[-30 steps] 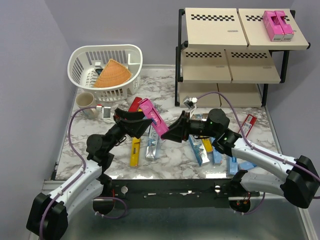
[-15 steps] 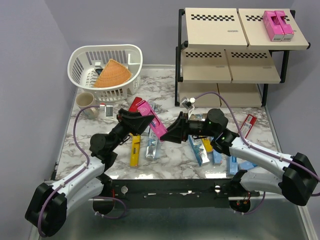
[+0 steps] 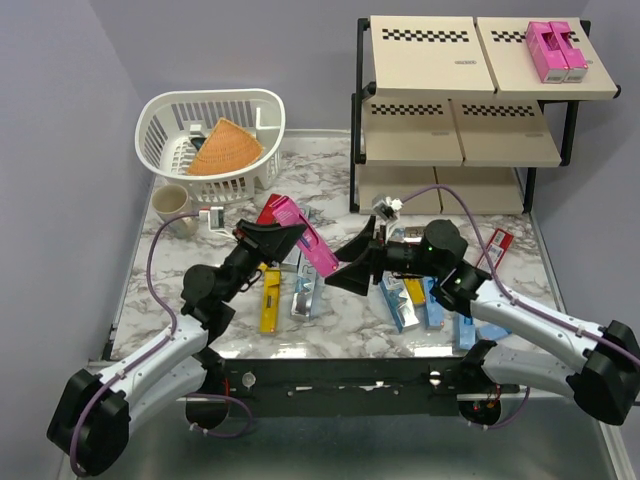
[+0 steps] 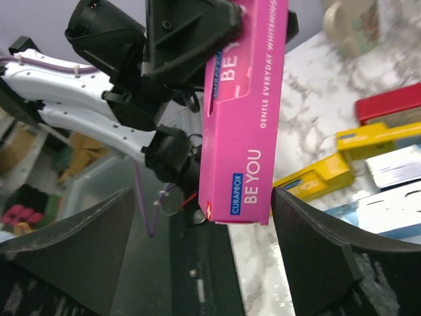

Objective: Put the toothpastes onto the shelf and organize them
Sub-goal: Pick up the toothpaste from the center of the board.

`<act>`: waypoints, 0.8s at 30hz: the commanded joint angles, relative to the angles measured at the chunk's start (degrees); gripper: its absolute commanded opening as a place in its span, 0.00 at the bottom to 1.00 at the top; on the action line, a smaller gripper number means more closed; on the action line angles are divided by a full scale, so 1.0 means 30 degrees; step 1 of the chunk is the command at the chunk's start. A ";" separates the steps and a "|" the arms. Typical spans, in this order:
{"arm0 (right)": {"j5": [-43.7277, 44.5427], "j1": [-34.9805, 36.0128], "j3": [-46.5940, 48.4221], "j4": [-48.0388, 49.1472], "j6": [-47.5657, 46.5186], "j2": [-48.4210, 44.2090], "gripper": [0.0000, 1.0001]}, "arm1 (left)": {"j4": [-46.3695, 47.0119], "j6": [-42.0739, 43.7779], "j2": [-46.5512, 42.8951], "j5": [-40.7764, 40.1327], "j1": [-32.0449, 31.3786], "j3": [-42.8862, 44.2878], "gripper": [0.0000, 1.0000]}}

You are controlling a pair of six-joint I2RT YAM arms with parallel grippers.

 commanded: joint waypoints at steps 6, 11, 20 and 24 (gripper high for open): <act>0.6152 0.0558 -0.0520 -0.1984 -0.9171 -0.2611 1.00 | -0.6843 -0.4219 -0.1384 -0.5888 -0.0492 0.1943 0.19; 1.0010 0.2429 -0.1338 0.0796 -1.3103 -0.1851 1.00 | -0.9130 -0.6006 -0.1560 -0.7357 -0.0551 0.2647 0.17; 1.4414 0.4980 -0.1957 0.6013 -1.7325 -0.0590 1.00 | -1.1624 -0.6419 -0.1180 -0.7973 -0.0697 0.4173 0.16; 1.5589 0.5305 -0.1781 0.7011 -1.8087 0.0141 1.00 | -1.1477 -0.6507 -0.1122 -0.8002 -0.0756 0.4143 0.16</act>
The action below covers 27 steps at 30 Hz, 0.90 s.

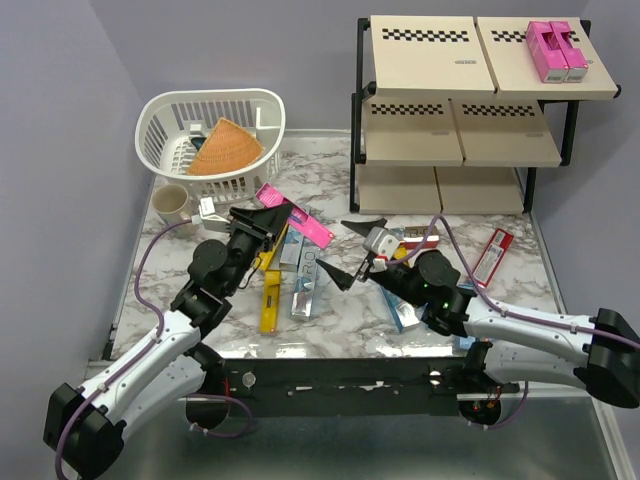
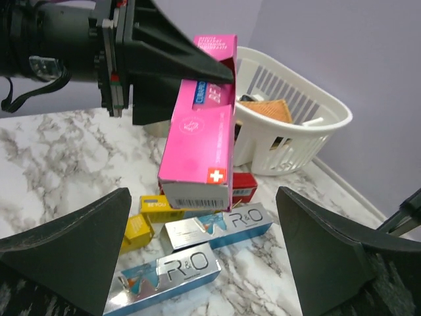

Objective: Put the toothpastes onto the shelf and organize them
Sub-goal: Pick up the toothpaste from the center of the board.

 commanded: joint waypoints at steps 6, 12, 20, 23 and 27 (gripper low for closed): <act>0.2578 0.0724 0.0574 0.3066 -0.2025 0.1407 0.91 | -0.0052 -0.0489 0.0074 -0.0848 -0.0217 0.0398 0.16; 0.2345 0.0929 0.0955 0.2860 -0.1995 0.2051 0.74 | 0.0182 -0.0432 0.0074 -0.0818 -0.0247 0.0339 0.16; 0.2197 0.1105 0.1541 0.2421 -0.1849 0.2375 0.52 | 0.0153 -0.0109 0.0045 -0.1024 -0.0247 0.0222 0.17; 0.2285 0.1135 0.1717 0.1895 -0.1673 0.2200 0.43 | -0.0051 0.0271 -0.0189 -0.1228 -0.0247 0.0222 0.30; 0.3189 0.1134 0.2302 0.0403 -0.0593 0.1672 0.29 | -0.0958 0.1821 -0.1094 -0.1813 -0.0247 0.0456 0.67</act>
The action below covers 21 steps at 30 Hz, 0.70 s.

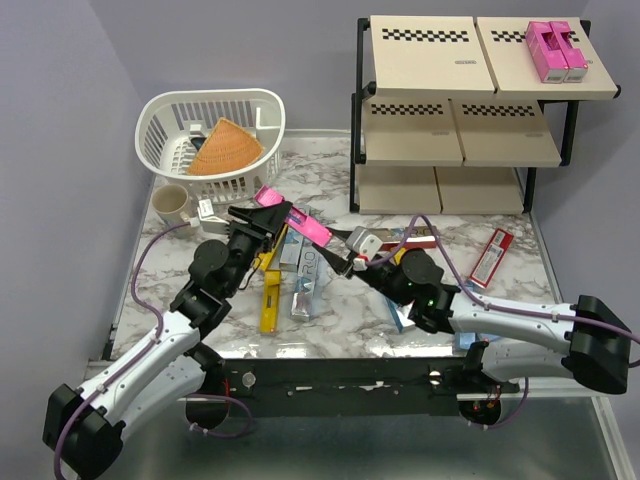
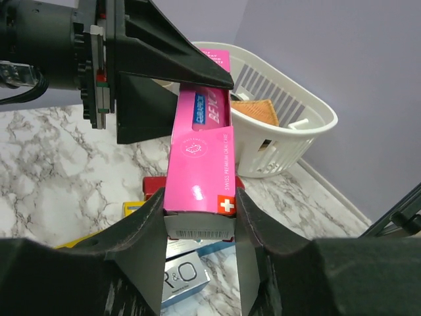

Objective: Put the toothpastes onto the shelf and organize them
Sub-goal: Pick up the toothpaste from the center of the board.

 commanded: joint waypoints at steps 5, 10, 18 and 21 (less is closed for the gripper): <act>0.2381 0.0085 0.2607 -0.4349 0.1417 -0.1326 0.20 | -0.2374 0.4582 -0.2473 -0.2790 -0.0123 0.1203 0.94; 0.4606 0.0056 0.5359 -0.8094 0.0773 -0.1765 0.20 | -0.4480 0.9092 -0.4465 -0.4021 -0.0123 0.1817 0.99; 0.6982 -0.1550 1.1012 -1.3665 0.0391 -0.1884 0.20 | -0.8028 1.7237 -0.7305 -0.4931 -0.0123 0.2990 0.99; 0.7244 -0.3042 1.3677 -1.6127 0.0684 -0.1299 0.20 | -0.9669 1.9057 -0.8183 -0.4610 -0.0123 0.3313 0.99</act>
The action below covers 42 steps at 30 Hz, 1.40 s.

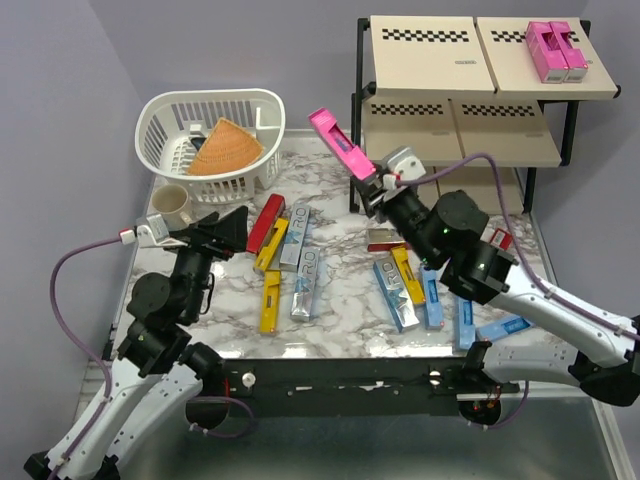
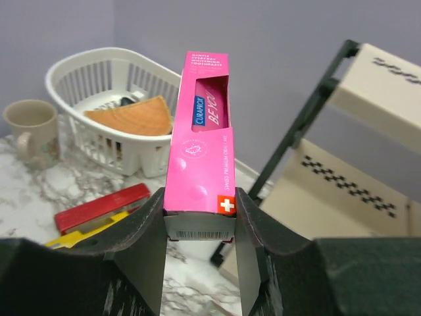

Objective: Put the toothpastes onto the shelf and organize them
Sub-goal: Place the toothpaste on the shelf.

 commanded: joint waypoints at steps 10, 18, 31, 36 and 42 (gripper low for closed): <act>0.1264 -0.7270 1.1442 -0.9761 0.0512 0.2193 0.20 | -0.4505 0.7107 -0.4136 0.1375 -0.0115 -0.0650 0.99; -0.1281 -1.2628 1.5257 -1.2166 0.0423 0.4625 0.17 | -0.4975 0.7196 -0.4783 0.1669 0.0030 -0.0884 0.99; -0.4651 -1.7584 1.6429 -1.2196 0.1537 0.7496 0.18 | -0.4860 0.6201 -0.3847 0.4624 0.3250 -0.1498 0.99; -0.5267 -1.8580 1.7046 -1.2108 0.1565 0.8317 0.22 | -0.4215 0.5585 -0.3056 0.7085 0.5302 -0.1733 0.99; -0.5856 -1.9460 1.8070 -1.2166 0.1654 0.9517 0.22 | -0.4302 0.5731 -0.2879 0.6884 0.5421 -0.1734 0.99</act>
